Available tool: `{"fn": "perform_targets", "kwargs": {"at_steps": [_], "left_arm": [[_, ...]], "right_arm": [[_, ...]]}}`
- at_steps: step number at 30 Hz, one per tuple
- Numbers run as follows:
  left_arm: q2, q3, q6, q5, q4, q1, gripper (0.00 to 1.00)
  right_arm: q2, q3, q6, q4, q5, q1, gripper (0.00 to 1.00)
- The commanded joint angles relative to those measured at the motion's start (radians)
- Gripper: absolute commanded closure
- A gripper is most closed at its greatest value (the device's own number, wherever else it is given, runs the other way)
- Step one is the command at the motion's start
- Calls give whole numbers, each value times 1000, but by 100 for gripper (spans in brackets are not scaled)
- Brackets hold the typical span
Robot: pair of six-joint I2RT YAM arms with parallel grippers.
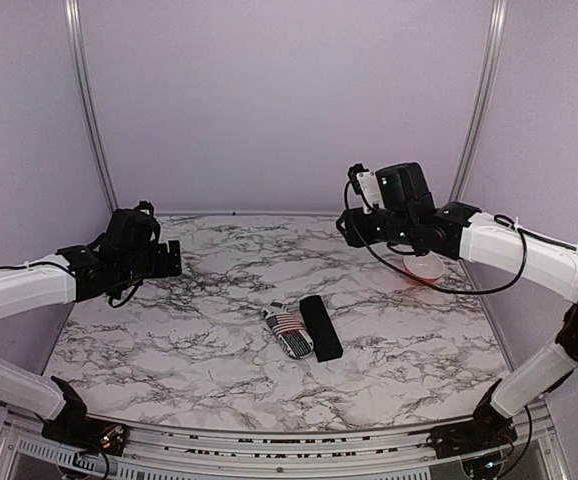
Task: Organize the sunglasses
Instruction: Reset both arms
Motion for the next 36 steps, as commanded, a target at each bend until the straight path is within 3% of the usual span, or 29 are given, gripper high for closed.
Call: {"fn": "perform_targets", "kwargs": {"at_steps": [1, 10, 14, 19, 24, 30, 36], "left_arm": [[-68, -61, 0, -175, 11, 35, 1], [-201, -261, 55, -348, 215, 124, 1], [-210, -354, 95, -427, 374, 153, 1], [-174, -443, 251, -441, 568, 165, 1], [-87, -575, 368, -317, 882, 252, 1], [50, -601, 420, -112, 1067, 352, 1], [150, -592, 461, 85, 1232, 443, 1]], "right_arm": [[-109, -75, -56, 80, 123, -92, 50], [-360, -340, -57, 184, 190, -159, 44], [-403, -432, -26, 224, 222, -159, 44], [-419, -473, -2, 234, 212, -159, 44], [-407, -490, 5, 243, 224, -159, 44], [-397, -497, 10, 235, 242, -159, 44], [-412, -558, -28, 337, 223, -159, 44]]}}
